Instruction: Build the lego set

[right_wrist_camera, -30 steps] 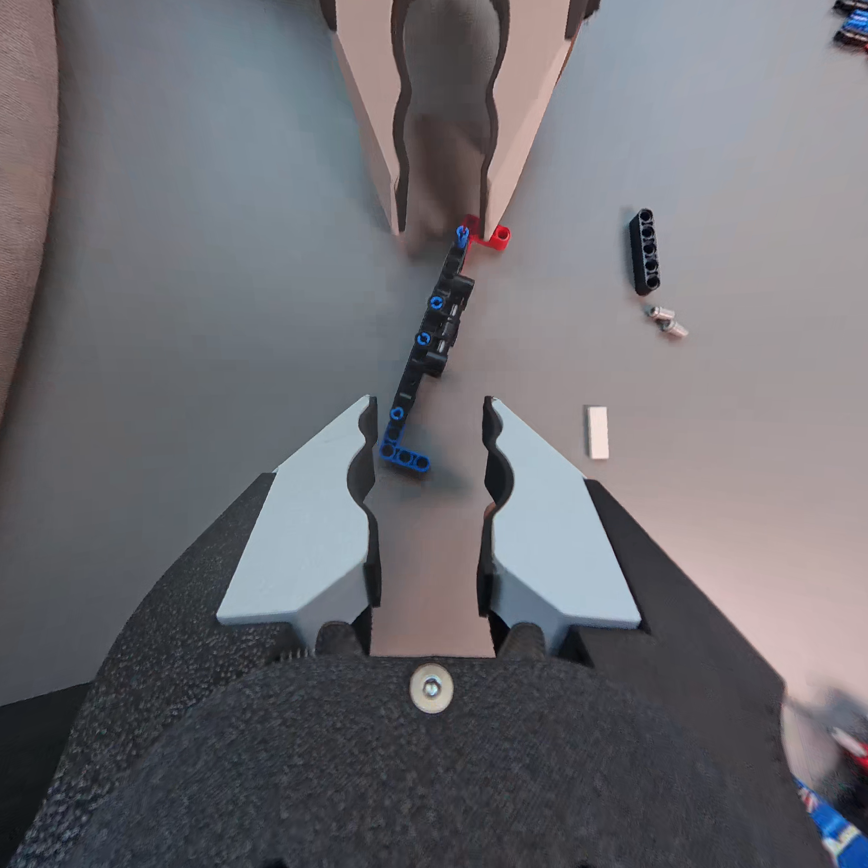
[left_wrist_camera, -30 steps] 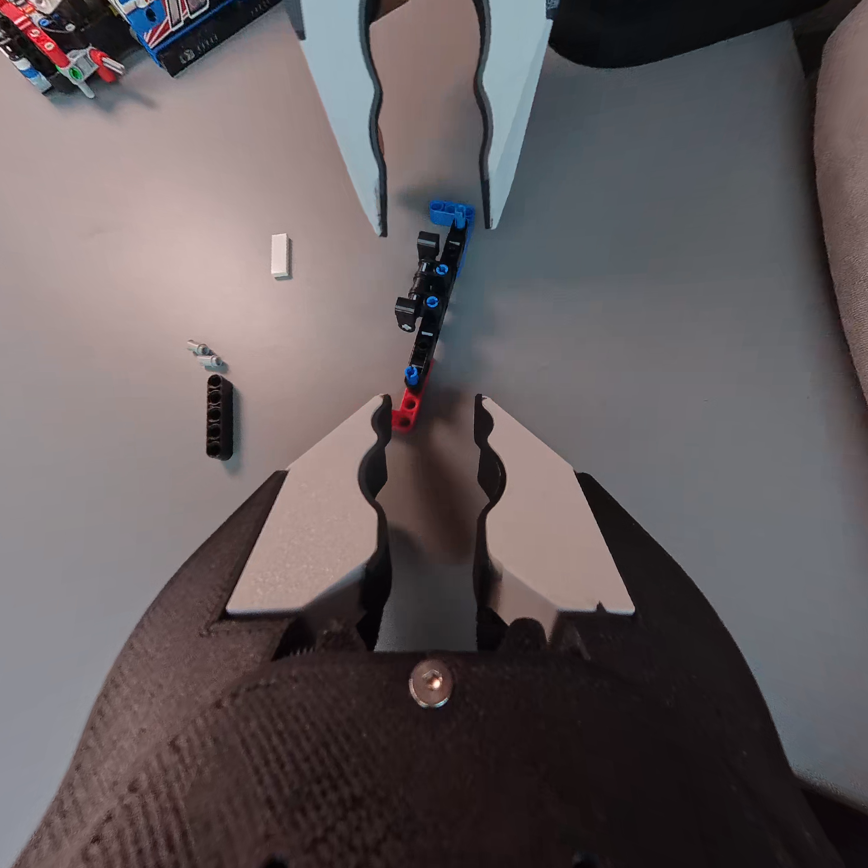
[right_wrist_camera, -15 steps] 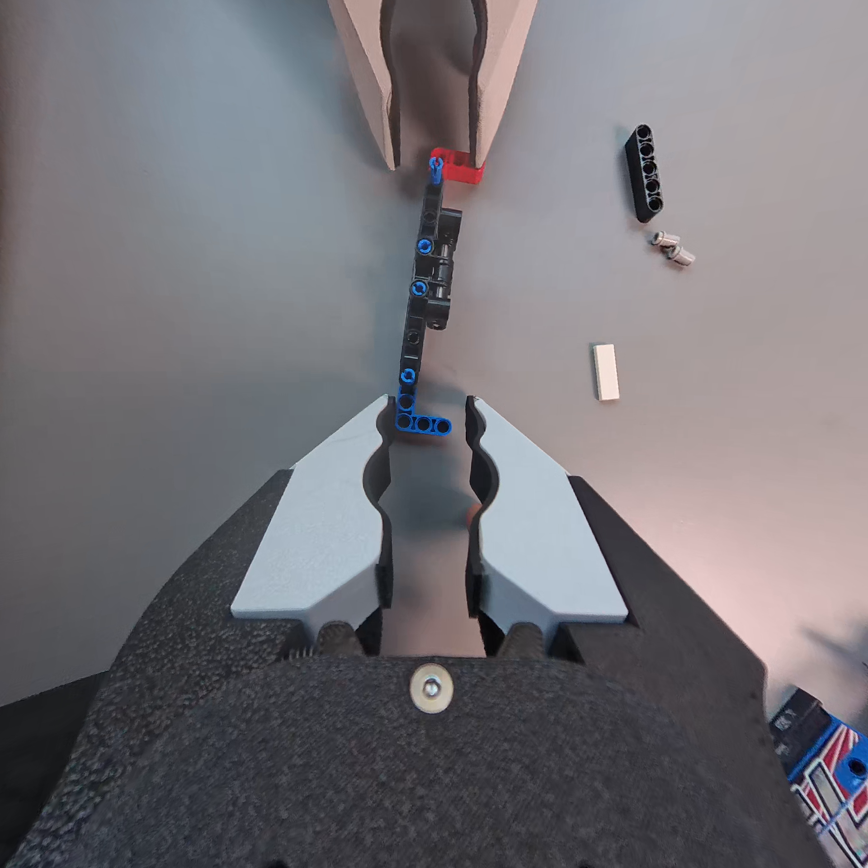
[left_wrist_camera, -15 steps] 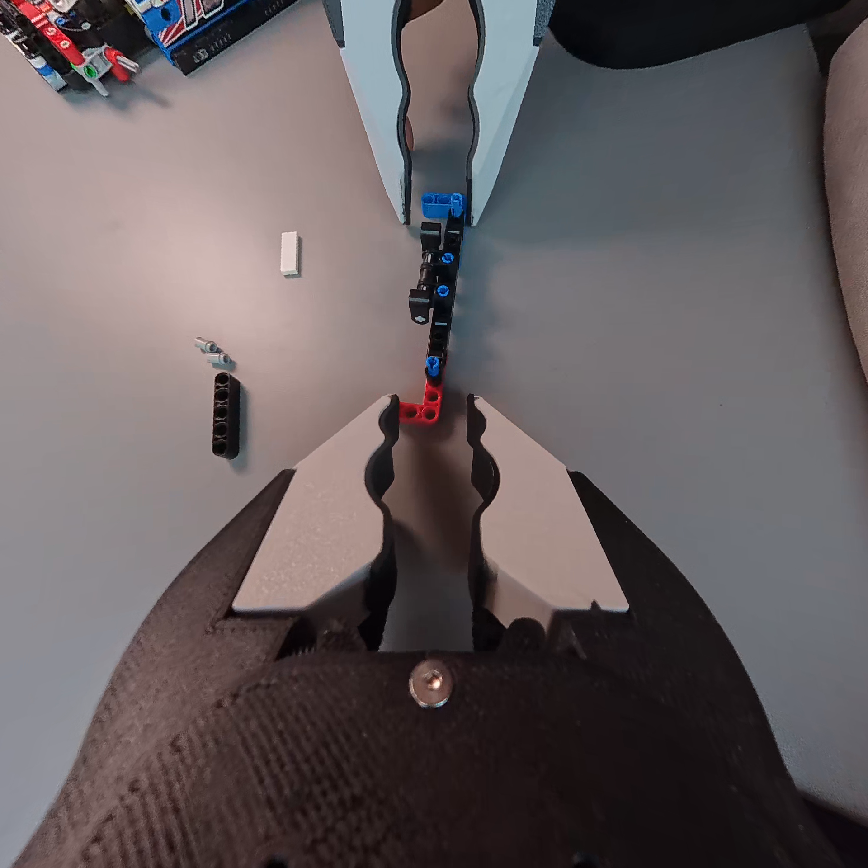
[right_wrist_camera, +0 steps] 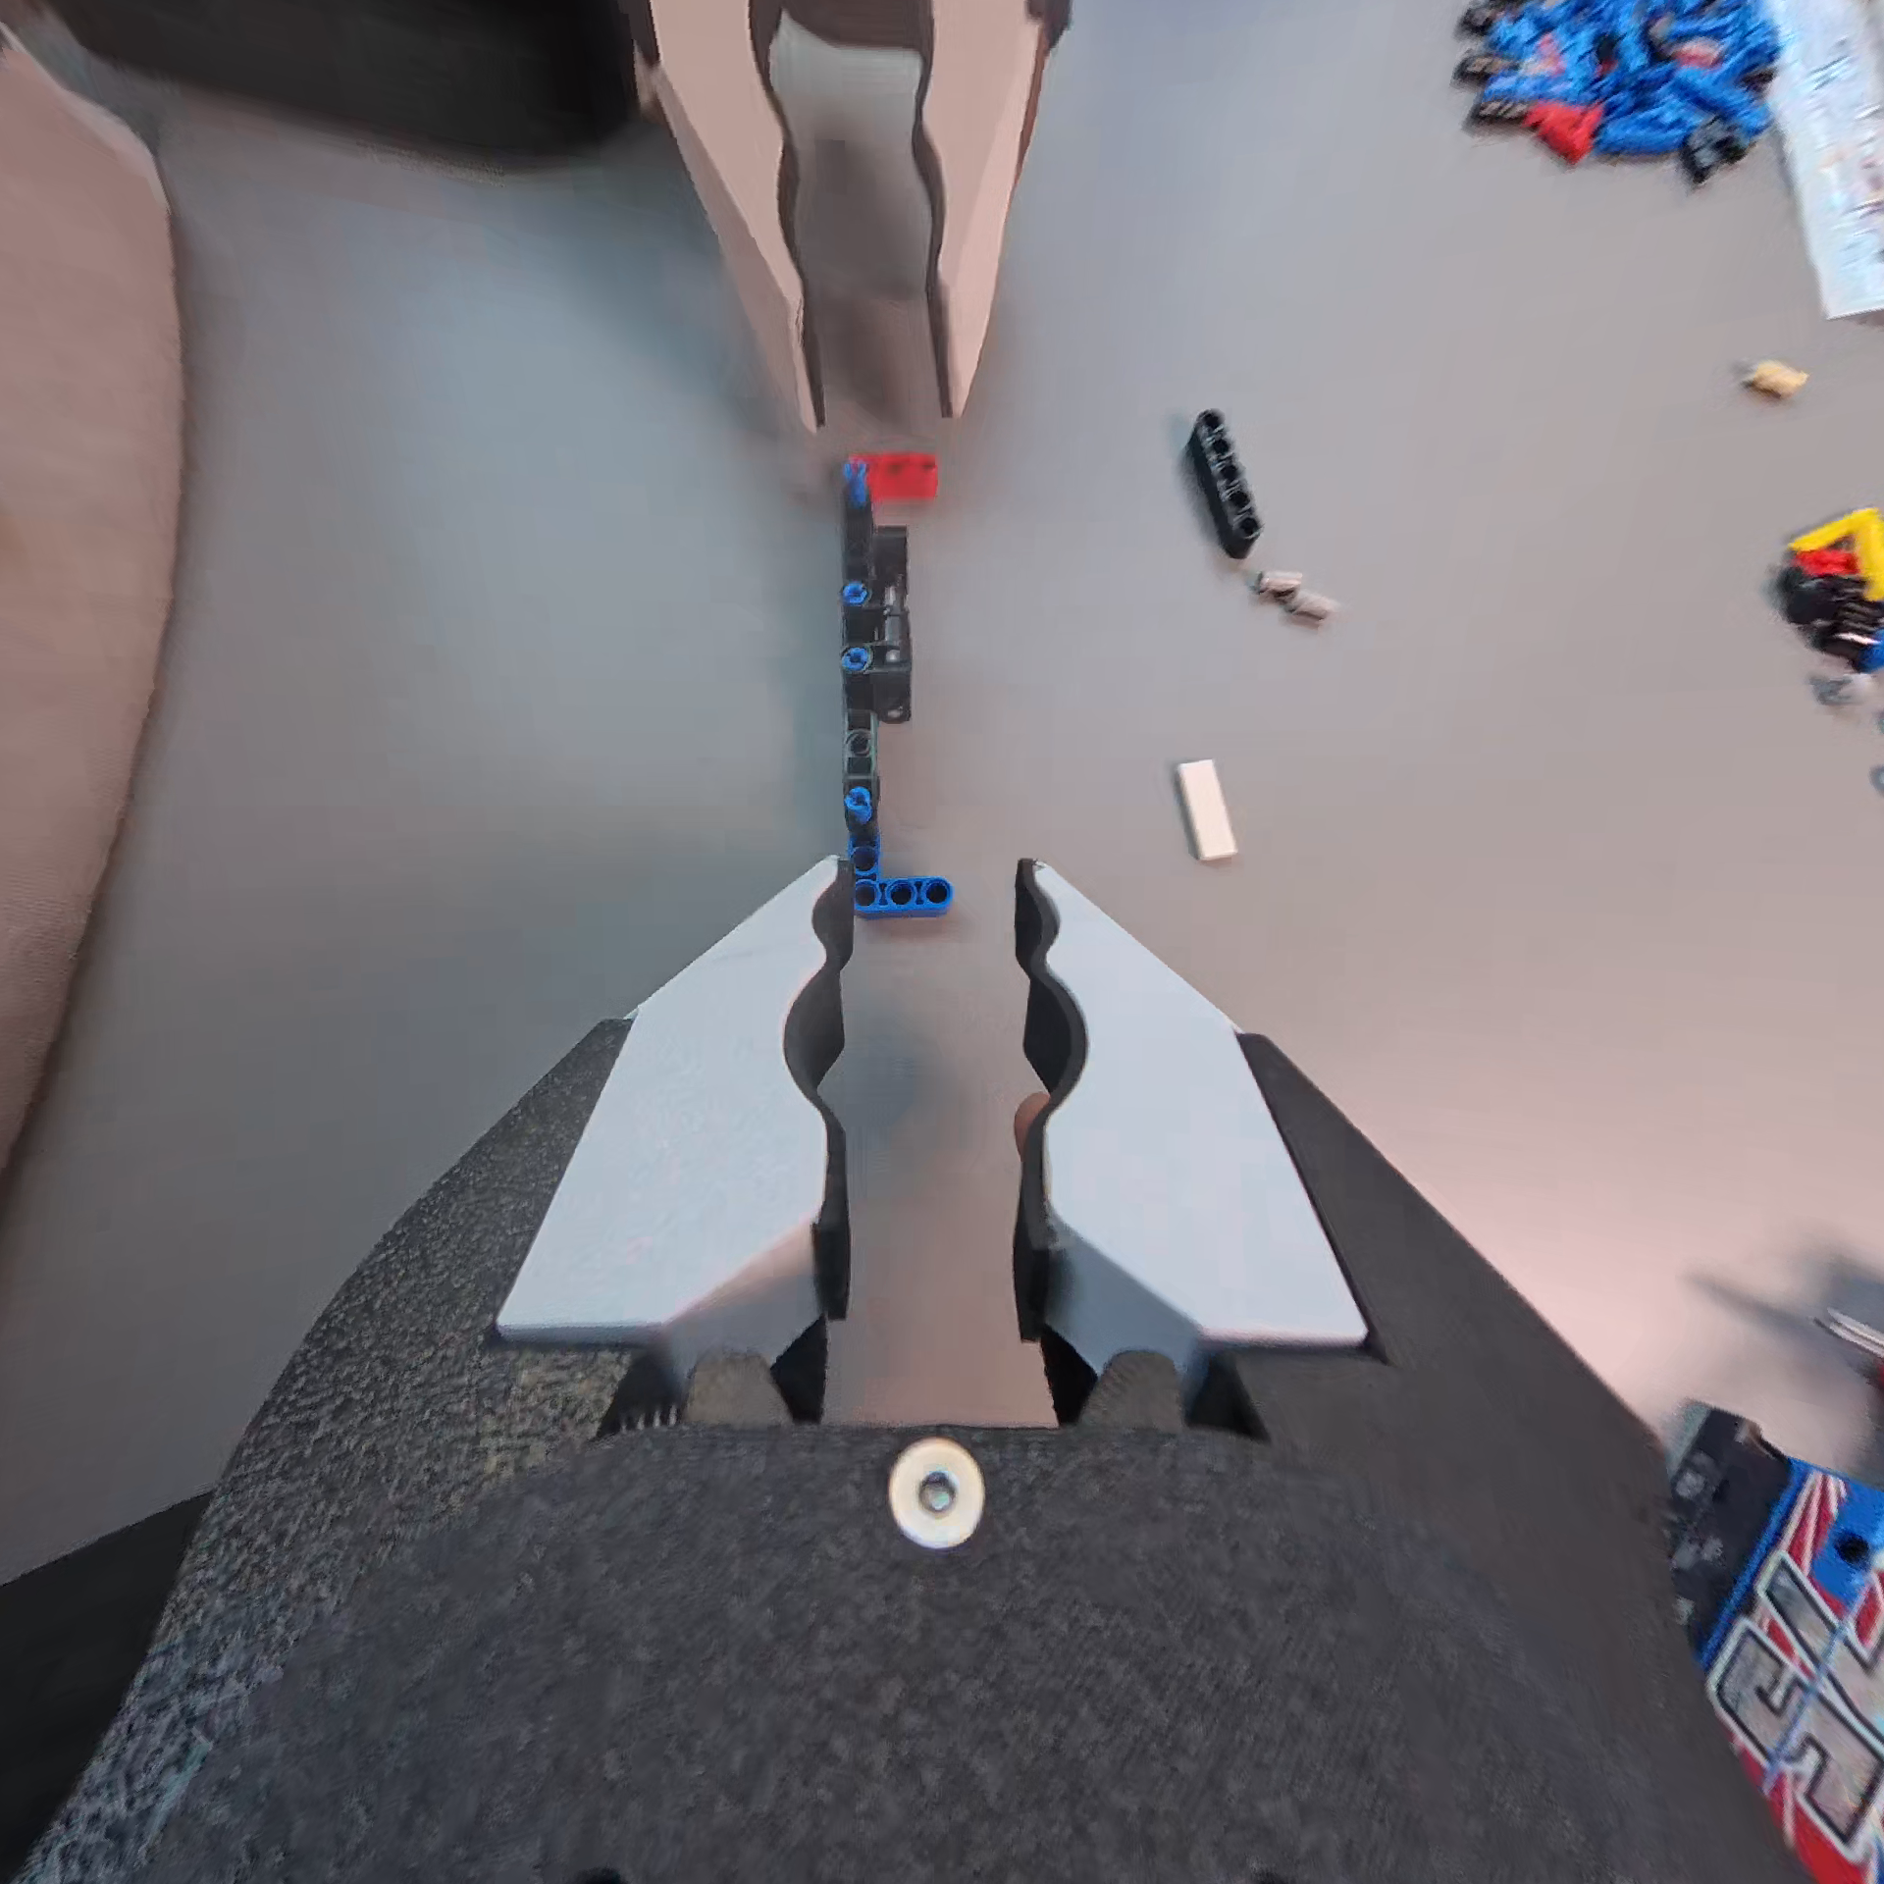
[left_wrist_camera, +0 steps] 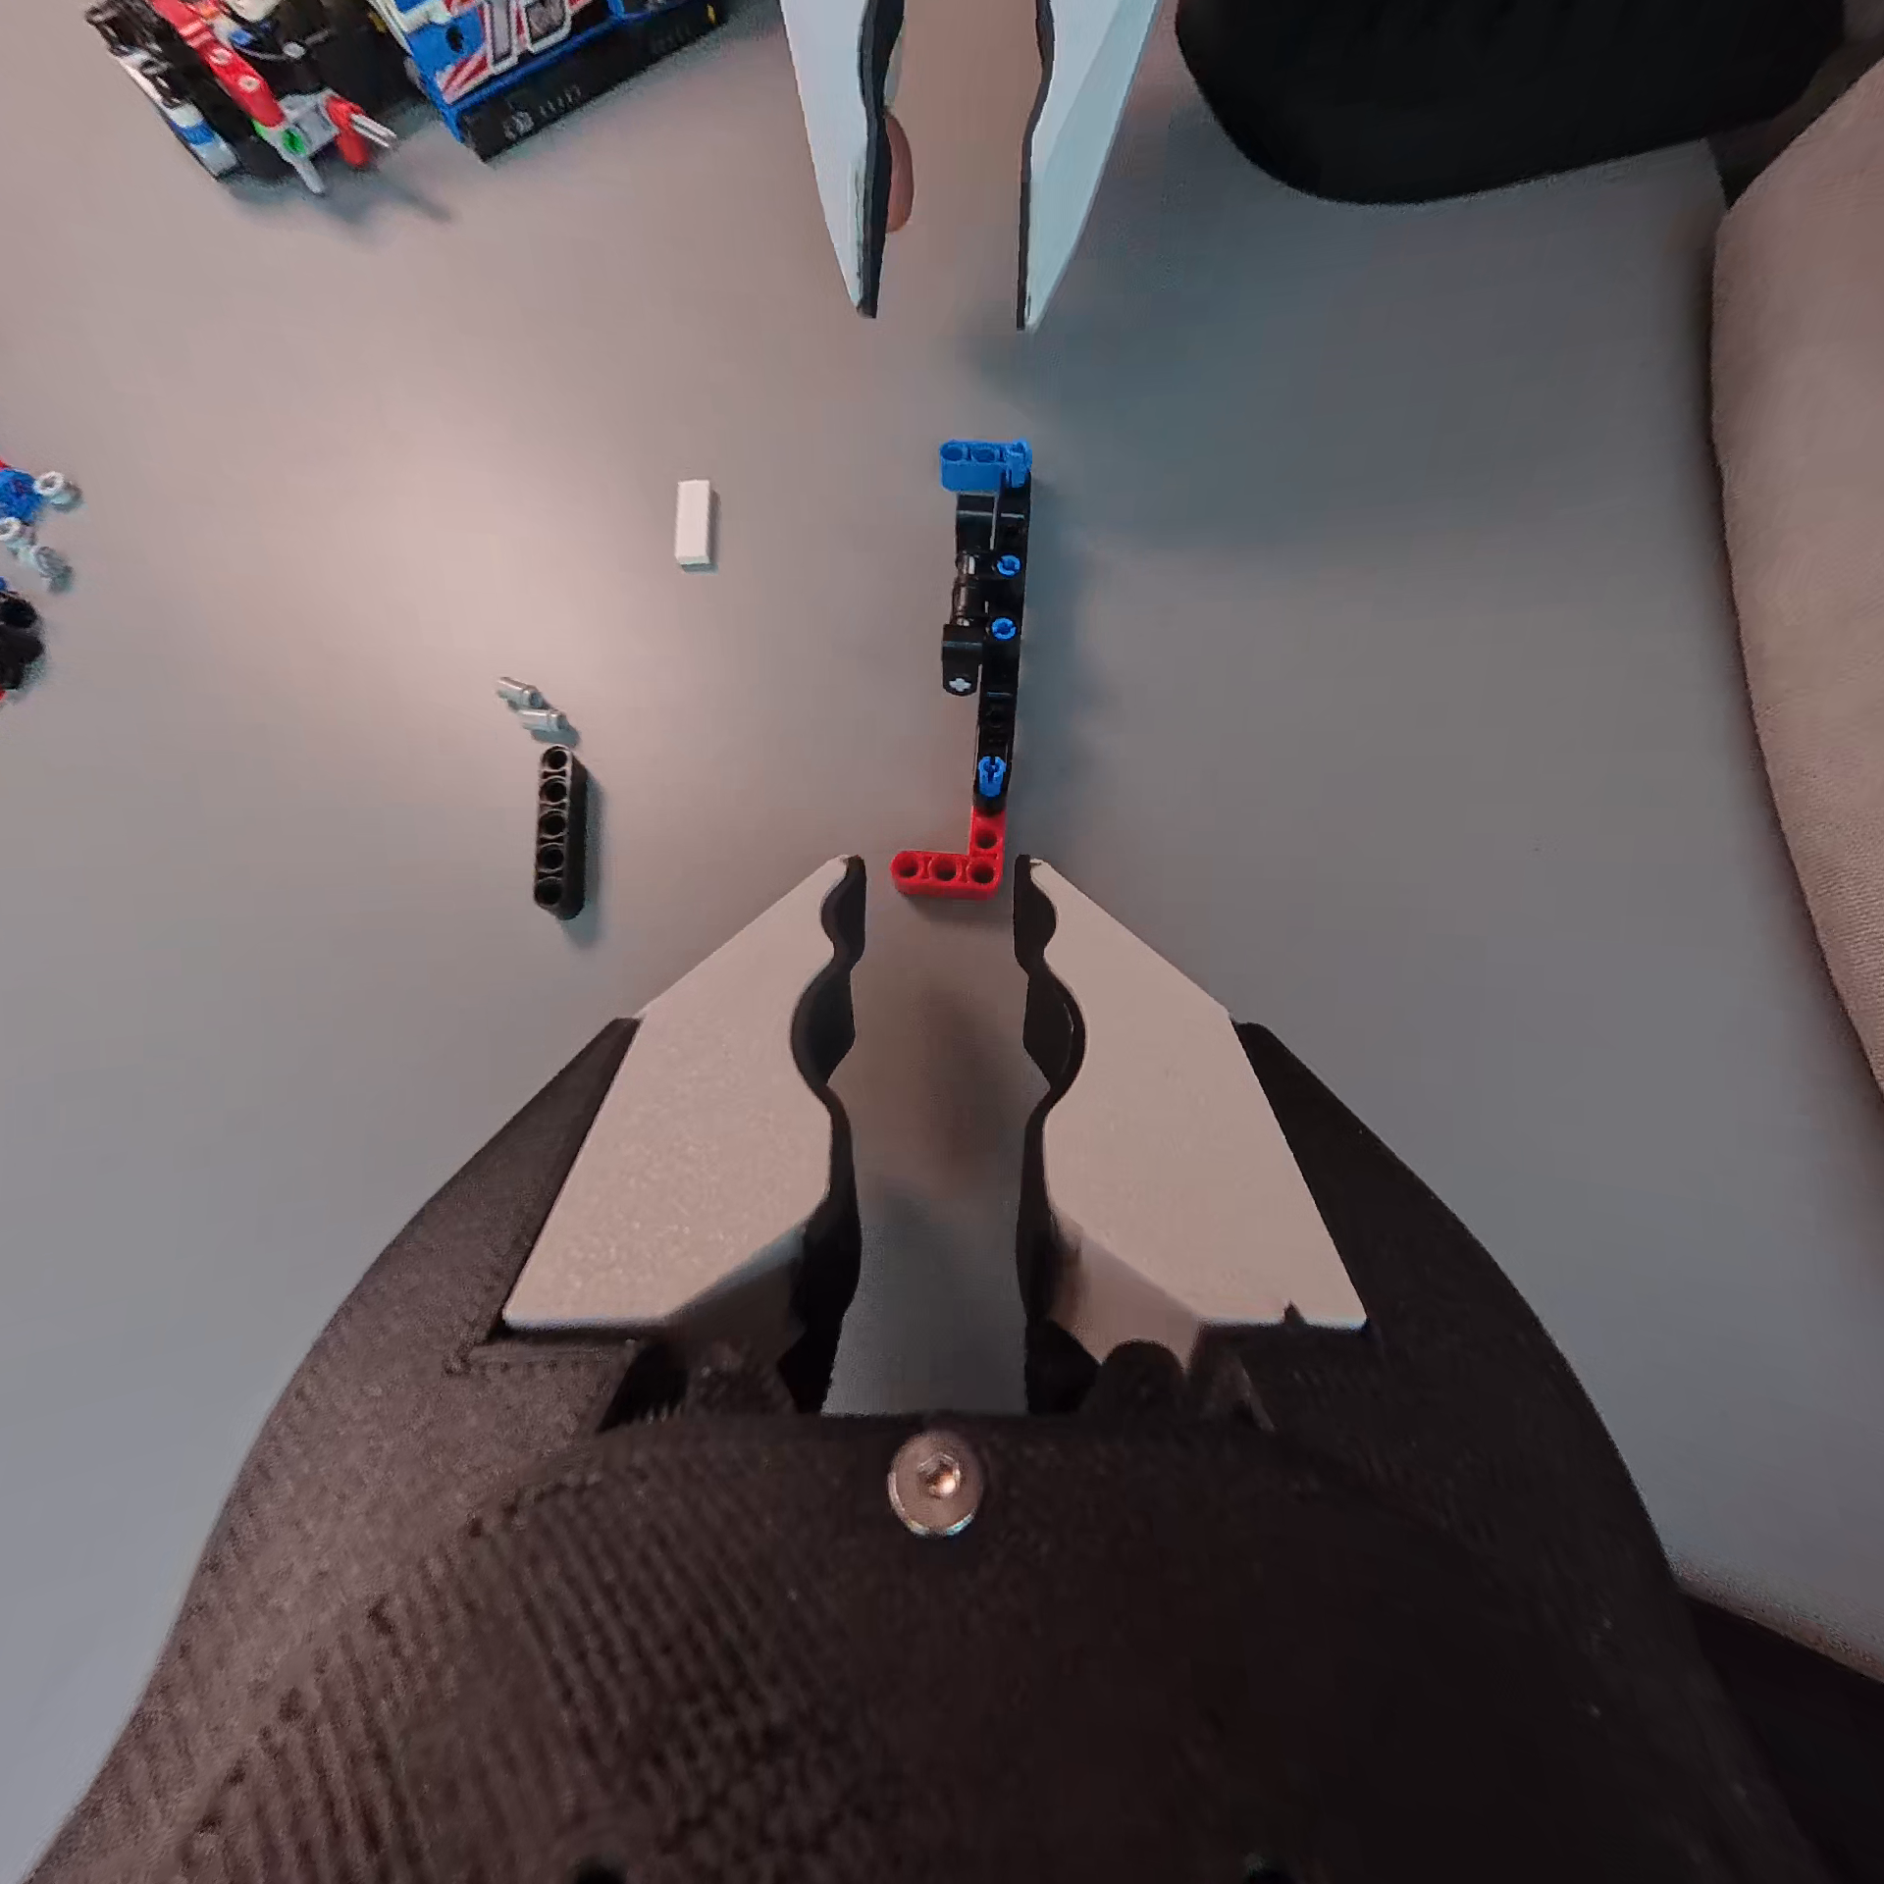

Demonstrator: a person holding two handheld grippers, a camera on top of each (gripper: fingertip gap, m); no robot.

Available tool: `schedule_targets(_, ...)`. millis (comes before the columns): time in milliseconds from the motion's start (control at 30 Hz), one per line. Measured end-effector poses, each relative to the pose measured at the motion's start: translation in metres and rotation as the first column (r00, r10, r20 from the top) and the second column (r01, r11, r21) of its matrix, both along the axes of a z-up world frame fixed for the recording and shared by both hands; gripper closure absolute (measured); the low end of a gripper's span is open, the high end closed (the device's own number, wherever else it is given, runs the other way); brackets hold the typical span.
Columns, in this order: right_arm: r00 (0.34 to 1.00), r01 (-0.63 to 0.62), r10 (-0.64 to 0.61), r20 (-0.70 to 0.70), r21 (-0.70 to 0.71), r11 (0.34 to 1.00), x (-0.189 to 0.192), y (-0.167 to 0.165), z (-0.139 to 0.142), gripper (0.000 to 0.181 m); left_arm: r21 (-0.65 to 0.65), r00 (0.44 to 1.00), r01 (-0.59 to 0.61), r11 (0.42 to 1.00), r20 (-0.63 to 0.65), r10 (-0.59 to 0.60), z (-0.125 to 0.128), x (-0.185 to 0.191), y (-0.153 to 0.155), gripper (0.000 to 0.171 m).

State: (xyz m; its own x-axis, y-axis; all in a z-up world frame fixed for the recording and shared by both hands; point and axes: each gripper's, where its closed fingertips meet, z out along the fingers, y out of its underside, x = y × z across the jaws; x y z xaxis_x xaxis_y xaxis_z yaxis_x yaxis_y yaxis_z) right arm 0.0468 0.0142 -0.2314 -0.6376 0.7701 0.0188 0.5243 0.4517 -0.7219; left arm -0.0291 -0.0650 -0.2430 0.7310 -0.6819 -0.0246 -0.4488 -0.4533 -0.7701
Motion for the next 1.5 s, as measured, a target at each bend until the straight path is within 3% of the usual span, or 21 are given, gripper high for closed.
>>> schedule_targets(200,0.947,0.177,-0.224,-0.232,-0.206,0.962,-0.009,0.042,0.049,0.153,0.109,0.979,-0.2,0.974,0.055,0.195,0.016,-0.034,0.025,0.142)
schedule_targets(333,0.911,0.247,-0.302,-0.281,-0.215,0.945,-0.016,0.057,0.05,0.18,0.14,0.95,-0.309,0.941,0.015,0.311,0.008,-0.055,0.043,0.14)
schedule_targets(500,0.909,0.241,-0.299,-0.29,-0.219,0.946,-0.02,0.053,0.047,0.181,0.036,0.969,-0.242,0.97,-0.042,0.244,-0.013,-0.055,0.05,0.131)
schedule_targets(767,0.926,0.242,-0.285,-0.246,-0.19,0.951,-0.021,0.052,0.029,0.179,-0.022,0.984,-0.174,0.985,-0.047,0.173,-0.016,-0.049,0.054,0.131)
schedule_targets(933,0.931,0.247,-0.289,-0.223,-0.196,0.949,-0.021,0.053,0.022,0.178,-0.048,0.984,-0.176,0.983,-0.05,0.173,-0.016,-0.052,0.055,0.143)
schedule_targets(1000,0.933,0.248,-0.288,-0.217,-0.193,0.949,-0.021,0.053,0.02,0.178,-0.045,0.983,-0.174,0.984,-0.07,0.171,-0.017,-0.056,0.056,0.165)
schedule_targets(1500,0.929,0.267,-0.308,-0.207,-0.201,0.942,-0.023,0.055,0.018,0.178,-0.102,0.984,-0.159,0.982,-0.096,0.149,-0.017,-0.091,0.077,0.166)
